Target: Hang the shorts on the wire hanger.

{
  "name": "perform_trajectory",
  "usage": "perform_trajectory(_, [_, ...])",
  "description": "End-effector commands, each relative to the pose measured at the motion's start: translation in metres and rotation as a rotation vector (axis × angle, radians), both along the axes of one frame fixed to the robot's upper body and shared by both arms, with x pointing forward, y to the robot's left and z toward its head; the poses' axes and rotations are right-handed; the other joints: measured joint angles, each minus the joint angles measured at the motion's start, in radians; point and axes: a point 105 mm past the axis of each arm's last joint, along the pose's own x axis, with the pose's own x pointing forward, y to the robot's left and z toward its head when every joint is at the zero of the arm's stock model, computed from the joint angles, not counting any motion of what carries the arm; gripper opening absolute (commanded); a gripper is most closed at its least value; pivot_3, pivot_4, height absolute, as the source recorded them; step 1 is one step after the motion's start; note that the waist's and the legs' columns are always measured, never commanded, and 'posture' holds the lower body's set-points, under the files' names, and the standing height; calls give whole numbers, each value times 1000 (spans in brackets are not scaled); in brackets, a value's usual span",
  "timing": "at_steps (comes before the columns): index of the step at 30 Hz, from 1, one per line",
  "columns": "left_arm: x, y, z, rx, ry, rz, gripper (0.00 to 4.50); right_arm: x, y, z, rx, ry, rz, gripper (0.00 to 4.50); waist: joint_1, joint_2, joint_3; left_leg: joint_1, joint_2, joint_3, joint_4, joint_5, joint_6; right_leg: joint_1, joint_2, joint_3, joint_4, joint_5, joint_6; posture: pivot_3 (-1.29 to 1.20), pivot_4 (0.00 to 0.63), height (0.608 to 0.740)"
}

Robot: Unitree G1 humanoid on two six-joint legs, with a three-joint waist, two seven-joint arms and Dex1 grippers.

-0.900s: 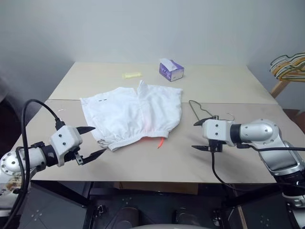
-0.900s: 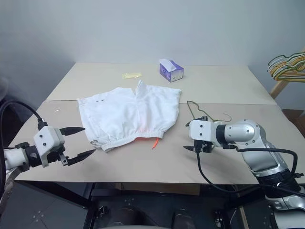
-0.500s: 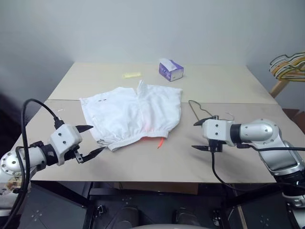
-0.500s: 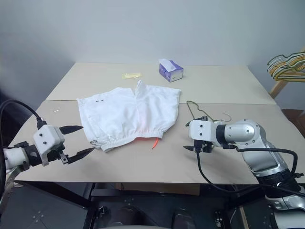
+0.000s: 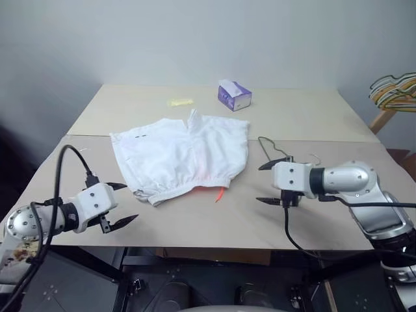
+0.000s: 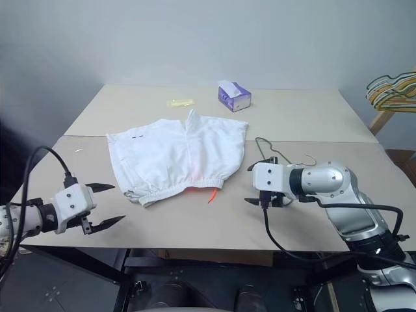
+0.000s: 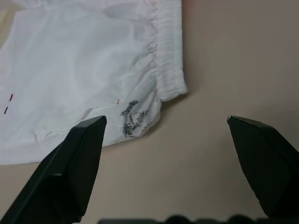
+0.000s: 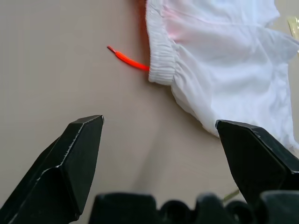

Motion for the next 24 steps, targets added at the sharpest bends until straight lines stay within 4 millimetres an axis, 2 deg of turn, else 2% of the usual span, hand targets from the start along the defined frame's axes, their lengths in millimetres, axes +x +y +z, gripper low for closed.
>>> perform_trajectory(1, [13, 4, 1, 106, -24, -54, 4500, -3, 6, 6, 22, -25, 5, 4486, -2, 0, 0, 0, 0, 0, 0, 0, 0, 0, 0, 0, 0, 0, 0, 177, 0, 740])
perform_trajectory(5, [33, 6, -11, 132, -23, -64, 4500, -7, 8, 3, 29, -17, -1, 4486, -4, 0, 0, 0, 0, 0, 0, 0, 0, 0, 1, 0, 0, 1, 2, 156, 0, 740])
perform_trajectory(10, [48, 6, -28, 114, 5, -73, 4500, -9, 7, 2, 27, -13, -16, 4486, -12, 0, 0, -1, 0, 1, 0, 0, 0, 0, 0, 0, 0, 3, 3, 140, 0, 740])
perform_trajectory(13, [49, 5, -37, 124, 55, -113, 3865, -10, 6, 1, 22, -13, -25, 4500, -17, 0, 0, 0, 0, 1, 0, 0, 0, 0, 0, 0, 0, 3, 3, 117, 0, 740])
perform_trajectory(24, [52, 0, -41, 118, 51, -151, 100, -12, 9, 2, 24, -20, -28, 4500, -36, 0, -1, 0, 0, 1, 1, 0, 0, 0, 0, 0, 1, 3, 3, 105, 0, 740])
